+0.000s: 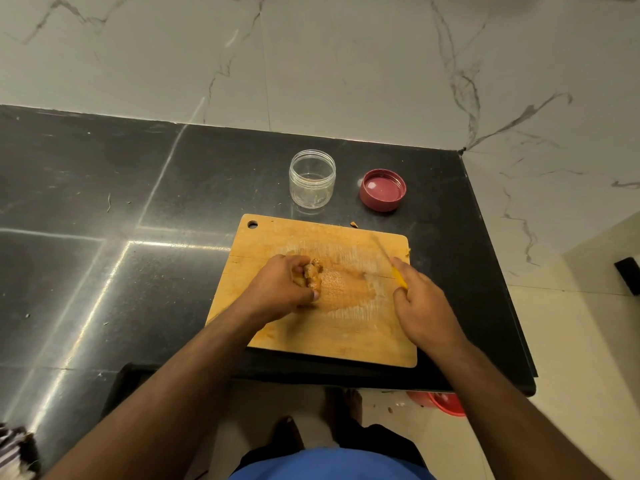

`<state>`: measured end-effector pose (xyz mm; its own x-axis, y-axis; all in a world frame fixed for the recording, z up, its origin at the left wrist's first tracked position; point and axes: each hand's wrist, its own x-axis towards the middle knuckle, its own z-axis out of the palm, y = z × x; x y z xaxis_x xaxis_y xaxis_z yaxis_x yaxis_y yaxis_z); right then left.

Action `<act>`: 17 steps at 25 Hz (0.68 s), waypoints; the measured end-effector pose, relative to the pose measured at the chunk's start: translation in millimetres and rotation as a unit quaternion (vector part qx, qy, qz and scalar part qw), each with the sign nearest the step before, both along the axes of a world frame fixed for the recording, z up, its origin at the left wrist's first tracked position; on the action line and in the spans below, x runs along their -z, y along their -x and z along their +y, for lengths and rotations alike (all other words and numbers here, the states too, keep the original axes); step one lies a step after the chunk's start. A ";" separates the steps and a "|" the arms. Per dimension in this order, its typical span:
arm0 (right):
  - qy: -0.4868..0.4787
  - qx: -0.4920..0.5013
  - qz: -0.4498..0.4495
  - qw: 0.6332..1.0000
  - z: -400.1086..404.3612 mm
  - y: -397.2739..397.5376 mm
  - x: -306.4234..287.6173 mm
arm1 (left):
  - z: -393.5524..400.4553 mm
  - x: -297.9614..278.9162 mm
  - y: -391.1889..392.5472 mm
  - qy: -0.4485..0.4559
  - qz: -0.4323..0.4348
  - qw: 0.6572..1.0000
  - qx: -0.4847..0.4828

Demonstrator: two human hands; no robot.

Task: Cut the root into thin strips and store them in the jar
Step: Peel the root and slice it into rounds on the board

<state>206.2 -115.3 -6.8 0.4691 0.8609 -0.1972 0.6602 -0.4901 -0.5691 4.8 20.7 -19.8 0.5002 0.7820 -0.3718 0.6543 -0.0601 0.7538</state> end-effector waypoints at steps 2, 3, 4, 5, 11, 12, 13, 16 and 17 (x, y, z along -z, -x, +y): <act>-0.015 0.016 0.009 1.000 -1.2 -1.0 -1.8 | 0.2 -2.3 1.6 -0.011 0.003 1.000 0.006; -0.025 0.004 0.024 0.999 -3.0 1.3 -2.3 | 0.0 -2.8 1.5 -0.020 0.007 1.000 0.007; -0.033 -0.012 0.042 0.998 -5.3 5.2 -2.5 | -0.3 -3.2 1.4 -0.028 0.011 1.000 0.009; -0.039 -0.024 0.062 0.997 -7.7 10.0 -2.7 | -0.3 -3.2 1.3 -0.034 0.014 0.999 0.009; -0.056 -0.026 0.146 0.987 -20.8 32.3 -2.6 | 5.4 -0.3 5.6 -0.026 0.040 0.999 0.021; -0.057 -0.024 0.155 0.986 -22.4 34.2 -3.0 | 5.3 -0.2 5.3 -0.031 0.040 0.998 0.025; -0.057 -0.025 0.161 0.985 -24.5 36.1 -3.8 | 4.9 0.3 4.6 -0.040 0.042 0.998 0.027; -0.054 -0.032 0.150 0.987 -30.6 41.0 -3.1 | 3.5 1.9 0.7 -0.068 0.055 0.995 0.039; -0.049 -0.036 0.141 0.988 -32.2 42.8 -2.6 | 3.3 2.3 -0.5 -0.076 0.056 0.995 0.039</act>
<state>163.4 -147.5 -4.1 0.3441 0.9114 -0.2257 0.5002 -0.3814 -0.7774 5.3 24.0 -22.1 0.5243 0.7937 -0.3085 0.7224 -0.2227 0.6546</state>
